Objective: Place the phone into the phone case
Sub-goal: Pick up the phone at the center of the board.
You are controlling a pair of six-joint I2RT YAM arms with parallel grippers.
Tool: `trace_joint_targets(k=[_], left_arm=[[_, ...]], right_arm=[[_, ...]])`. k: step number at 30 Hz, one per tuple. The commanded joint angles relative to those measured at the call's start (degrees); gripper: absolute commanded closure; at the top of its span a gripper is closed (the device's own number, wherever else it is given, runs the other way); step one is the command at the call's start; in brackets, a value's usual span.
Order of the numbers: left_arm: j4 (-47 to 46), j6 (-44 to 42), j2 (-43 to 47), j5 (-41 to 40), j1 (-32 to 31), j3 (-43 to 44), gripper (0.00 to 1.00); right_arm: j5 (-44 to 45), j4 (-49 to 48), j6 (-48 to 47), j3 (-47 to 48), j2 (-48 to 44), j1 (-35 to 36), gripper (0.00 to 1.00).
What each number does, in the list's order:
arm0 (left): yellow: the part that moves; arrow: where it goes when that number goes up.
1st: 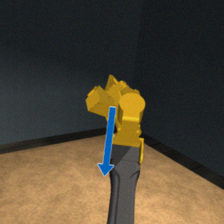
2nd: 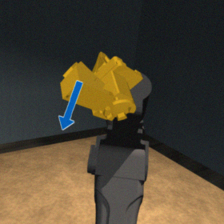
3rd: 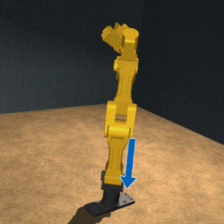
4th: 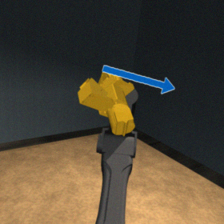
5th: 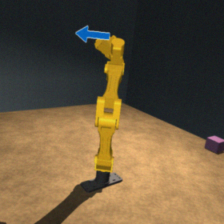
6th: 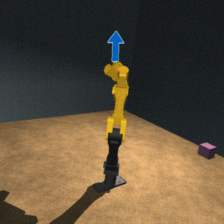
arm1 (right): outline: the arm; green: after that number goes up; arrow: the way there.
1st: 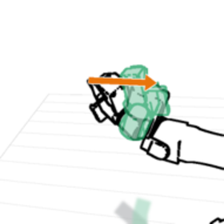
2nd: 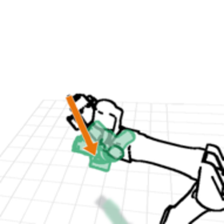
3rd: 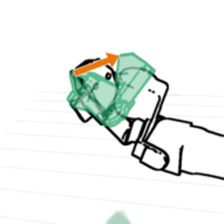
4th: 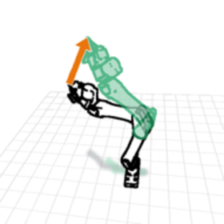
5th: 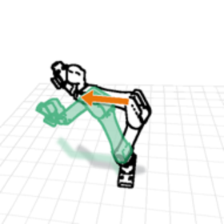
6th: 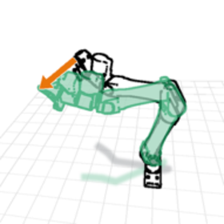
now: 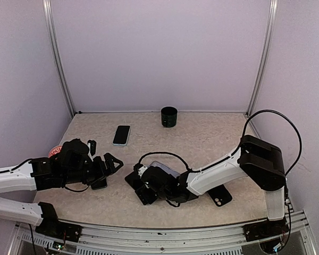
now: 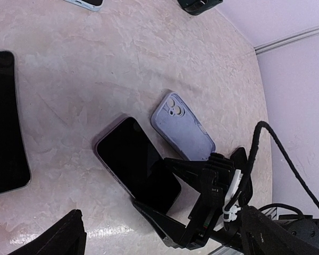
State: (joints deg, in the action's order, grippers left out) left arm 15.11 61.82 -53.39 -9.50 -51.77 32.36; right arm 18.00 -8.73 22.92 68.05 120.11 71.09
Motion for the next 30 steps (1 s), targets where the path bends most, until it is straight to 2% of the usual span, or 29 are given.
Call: trace_joint_targets(k=[1, 5, 11, 16, 21, 30], left_arm=[[0.55, -1.27, -0.11, -0.61, 0.44, 1.93, 0.01], [0.97, -1.27, 0.24, -0.61, 0.53, 1.91, 0.01], [1.80, -1.17, 1.04, -1.04, 0.87, 1.70, 0.01], [1.85, -1.00, 1.53, -1.05, 1.12, 1.48, 0.01], [1.94, -0.91, 1.53, -1.05, 1.14, 1.61, 0.01], [1.70, -0.78, 1.28, -1.01, 1.34, 1.67, 0.01]], right_arm=[[-4.33, 9.33, 1.85, -0.06, 2.44, -1.13, 0.21], [-5.95, 11.99, 2.36, 1.02, 3.51, -1.82, 0.23], [-5.73, 16.03, 1.68, 3.75, 5.13, -2.01, 0.19], [-6.16, 18.43, 1.20, 5.50, 6.34, -2.01, 0.24], [-6.14, 18.86, 1.25, 5.50, 6.28, -2.01, 0.22], [-4.94, 16.71, 0.56, 3.53, 3.58, -2.01, 0.32]])
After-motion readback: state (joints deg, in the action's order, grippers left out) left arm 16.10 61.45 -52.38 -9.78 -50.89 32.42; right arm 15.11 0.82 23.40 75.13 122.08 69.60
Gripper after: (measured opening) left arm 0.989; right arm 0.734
